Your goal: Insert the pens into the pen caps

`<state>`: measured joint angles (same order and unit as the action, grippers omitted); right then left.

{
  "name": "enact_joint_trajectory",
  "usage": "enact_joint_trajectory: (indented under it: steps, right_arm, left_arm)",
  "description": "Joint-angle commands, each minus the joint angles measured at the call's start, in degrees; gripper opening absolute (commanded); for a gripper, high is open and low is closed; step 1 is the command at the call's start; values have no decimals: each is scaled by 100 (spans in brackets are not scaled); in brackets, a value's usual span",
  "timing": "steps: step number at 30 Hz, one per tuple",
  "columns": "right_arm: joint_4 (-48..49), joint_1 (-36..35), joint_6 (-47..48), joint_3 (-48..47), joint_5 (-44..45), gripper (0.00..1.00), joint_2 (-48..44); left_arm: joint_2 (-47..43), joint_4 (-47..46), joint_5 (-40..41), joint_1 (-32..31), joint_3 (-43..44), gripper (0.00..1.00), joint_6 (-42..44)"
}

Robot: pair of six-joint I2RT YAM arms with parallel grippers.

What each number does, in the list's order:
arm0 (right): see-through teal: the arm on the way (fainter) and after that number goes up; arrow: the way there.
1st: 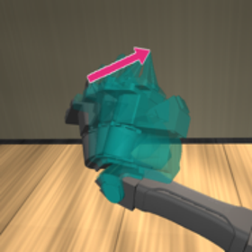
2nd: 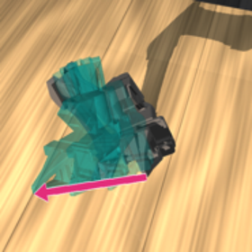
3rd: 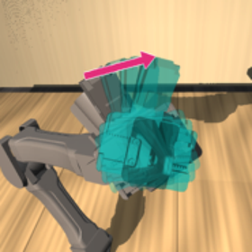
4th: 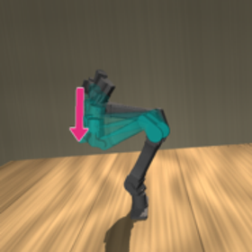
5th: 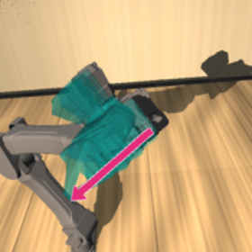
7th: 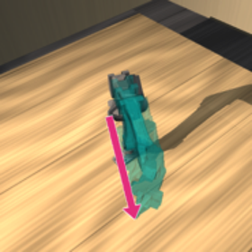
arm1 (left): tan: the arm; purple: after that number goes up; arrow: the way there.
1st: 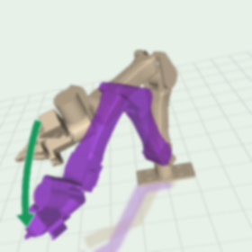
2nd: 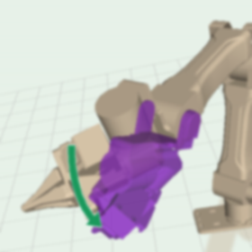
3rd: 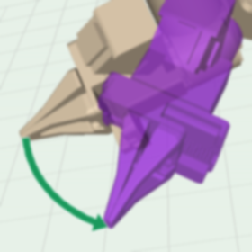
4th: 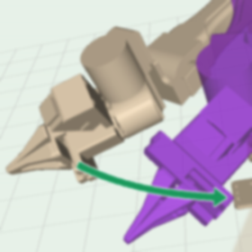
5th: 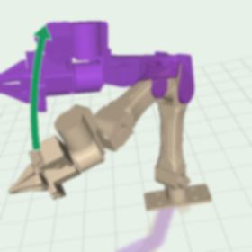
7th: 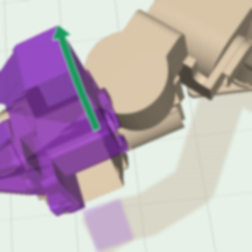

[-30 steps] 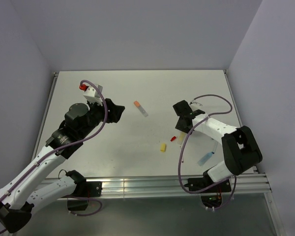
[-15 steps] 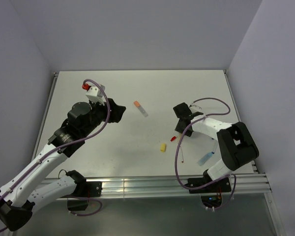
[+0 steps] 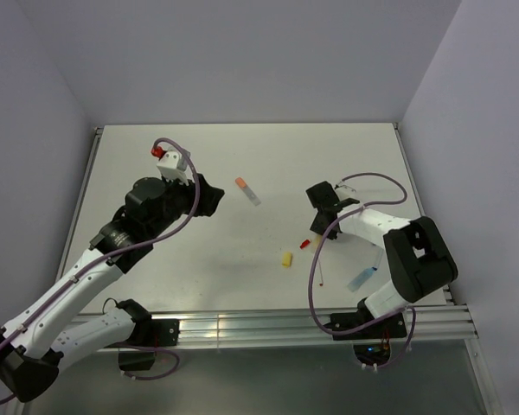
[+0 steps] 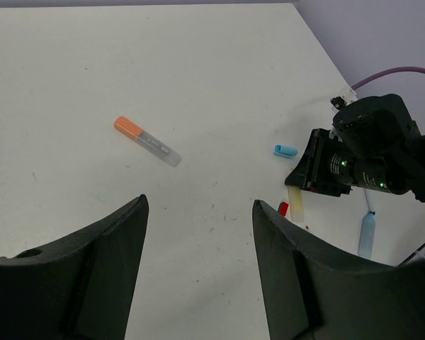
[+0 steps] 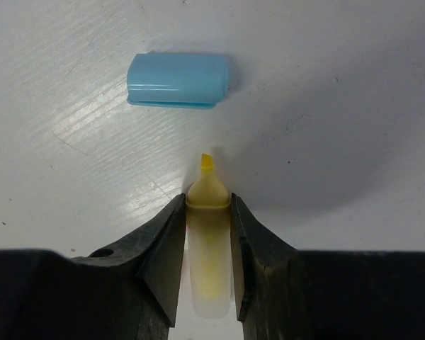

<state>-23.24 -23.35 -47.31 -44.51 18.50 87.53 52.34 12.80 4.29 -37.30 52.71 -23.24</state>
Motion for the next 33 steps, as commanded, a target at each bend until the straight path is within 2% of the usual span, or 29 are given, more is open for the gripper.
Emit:
enact_joint_trajectory:
  steps: [1, 4, 12, 16, 19, 20, 23, 28, 33]
  right_arm:
    - [-74, 24, -77, 31, 74, 3, -297]
    - [-303, 24, -24, -57, 180, 0, -656]
    - [-884, -2, 126, -690, 31, 0, -1921]
    - [-839, -335, -93, -1172, -216, 0, -2257]
    - [-848, -757, -269, -1716, -49, 0, -2144]
    - [-857, -1098, -305, -1884, 82, 0, -2065]
    - [-910, -1696, -393, -2578, 276, 0, -1478]
    - [-997, -2234, -376, -3693, 338, 0, -782]
    - [-1077, -2621, -358, -4328, 365, 0, -342]
  left_arm:
    - [48, -155, -165, 21, 187, 65, -13]
    - [84, -216, -315, 21, 143, 65, 13]
    - [224, -541, -1395, 21, 38, 71, 22]
    - [409, -682, -1879, 30, 29, 71, -31]
    - [488, -831, -2265, 56, -6, 73, -75]
    - [514, -858, -2336, 73, -6, 74, -110]
    - [549, -946, -2521, 117, -59, 76, -136]
    - [681, -920, -2583, 126, -33, 76, -137]
    - [681, -937, -2513, 170, -50, 76, -154]
